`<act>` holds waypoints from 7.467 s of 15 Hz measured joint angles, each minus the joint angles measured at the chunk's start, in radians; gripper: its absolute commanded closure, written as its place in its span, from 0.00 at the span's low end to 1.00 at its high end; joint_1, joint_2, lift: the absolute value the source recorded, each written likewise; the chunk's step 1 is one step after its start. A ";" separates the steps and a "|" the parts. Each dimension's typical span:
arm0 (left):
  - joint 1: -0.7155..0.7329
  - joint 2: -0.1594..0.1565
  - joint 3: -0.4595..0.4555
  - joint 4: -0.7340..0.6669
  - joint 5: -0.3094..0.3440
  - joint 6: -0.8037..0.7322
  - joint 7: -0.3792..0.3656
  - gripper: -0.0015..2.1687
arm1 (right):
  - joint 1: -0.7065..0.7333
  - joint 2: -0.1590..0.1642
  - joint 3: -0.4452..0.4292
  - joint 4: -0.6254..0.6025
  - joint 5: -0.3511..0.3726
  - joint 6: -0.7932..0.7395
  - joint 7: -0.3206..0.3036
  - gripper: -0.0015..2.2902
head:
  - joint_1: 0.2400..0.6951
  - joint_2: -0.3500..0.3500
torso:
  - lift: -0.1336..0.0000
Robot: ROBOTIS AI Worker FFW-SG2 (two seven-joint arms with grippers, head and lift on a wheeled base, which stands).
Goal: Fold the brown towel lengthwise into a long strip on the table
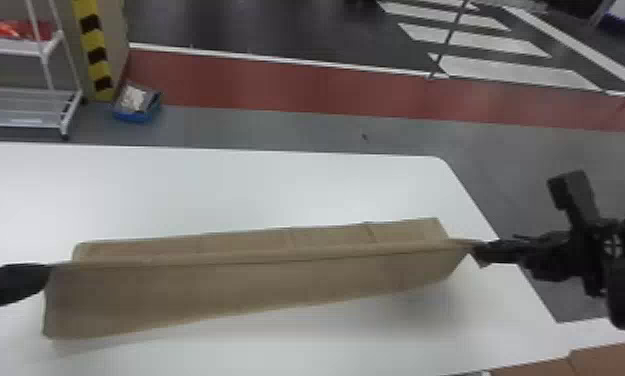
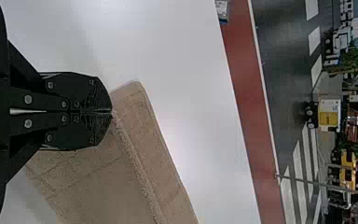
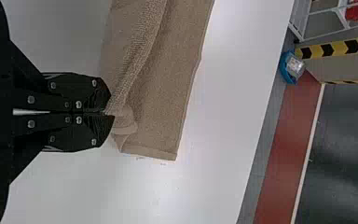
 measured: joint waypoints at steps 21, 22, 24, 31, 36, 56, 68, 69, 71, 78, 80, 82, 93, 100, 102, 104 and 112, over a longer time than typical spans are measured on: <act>-0.273 0.021 -0.165 0.264 -0.127 0.152 0.018 0.73 | -0.357 -0.028 0.360 0.313 0.230 0.101 -0.068 0.02 | 1.00 0.17 | 0.31; -0.269 0.021 -0.165 0.264 -0.126 0.149 0.021 0.33 | -0.357 -0.029 0.360 0.313 0.233 0.109 -0.070 0.02 | 1.00 0.17 | 0.31; -0.257 0.019 -0.162 0.255 -0.117 0.136 0.044 0.00 | -0.356 -0.032 0.354 0.311 0.236 0.119 -0.071 0.02 | 1.00 0.16 | 0.31; -0.212 0.010 -0.138 0.216 -0.039 0.102 0.185 0.02 | -0.357 -0.026 0.293 0.399 0.210 -0.079 -0.048 0.08 | 1.00 0.17 | 0.31; -0.231 0.007 -0.142 0.213 -0.003 0.078 0.213 0.02 | -0.359 0.017 0.224 0.487 0.168 -0.193 -0.127 0.08 | 1.00 0.16 | 0.31; -0.196 0.008 -0.142 0.167 0.006 0.060 0.204 0.02 | -0.280 0.035 0.183 0.279 0.153 -0.037 0.044 0.08 | 1.00 0.20 | 0.31; -0.208 0.007 -0.161 0.202 0.017 0.034 0.210 0.02 | -0.416 0.105 0.308 0.499 0.200 -0.008 -0.343 0.08 | 1.00 0.16 | 0.31; -0.210 0.008 -0.164 0.207 0.018 0.027 0.210 0.02 | -0.426 0.106 0.303 0.514 0.204 -0.004 -0.361 0.08 | 1.00 0.15 | 0.31; -0.210 0.011 -0.166 0.213 0.018 0.024 0.210 0.02 | -0.427 0.104 0.282 0.514 0.196 0.002 -0.339 0.09 | 1.00 0.14 | 0.31; -0.219 0.011 -0.186 0.243 0.020 -0.001 0.211 0.03 | -0.402 0.043 0.201 0.573 0.183 -0.111 -0.190 0.22 | 1.00 0.09 | 0.31; -0.219 0.011 -0.188 0.244 0.019 -0.001 0.211 0.03 | -0.411 0.050 0.215 0.600 0.186 -0.134 -0.185 0.22 | 1.00 0.09 | 0.31; -0.219 0.015 -0.187 0.244 0.019 -0.001 0.211 0.03 | -0.414 0.064 0.224 0.604 0.184 -0.142 -0.158 0.22 | 1.00 0.12 | 0.31; -0.225 0.017 -0.192 0.269 0.020 -0.032 0.212 0.03 | -0.411 0.078 0.263 0.650 0.217 -0.179 -0.098 0.30 | 1.00 0.15 | 0.31; -0.223 0.018 -0.192 0.269 0.021 -0.038 0.212 0.03 | -0.385 0.059 0.205 0.621 0.199 -0.182 -0.076 0.45 | 1.00 0.13 | 0.31; -0.222 0.018 -0.192 0.269 0.021 -0.038 0.212 0.03 | -0.348 0.052 0.153 0.580 0.175 -0.191 -0.076 0.45 | 1.00 0.10 | 0.31; -0.221 0.018 -0.190 0.269 0.021 -0.040 0.213 0.03 | -0.280 0.045 0.071 0.497 0.121 -0.192 -0.079 0.45 | 1.00 0.09 | 0.31; -0.218 0.014 -0.191 0.277 0.019 -0.062 0.221 0.03 | -0.059 0.059 -0.107 0.348 0.041 -0.313 -0.108 0.11 | 1.00 0.00 | 0.31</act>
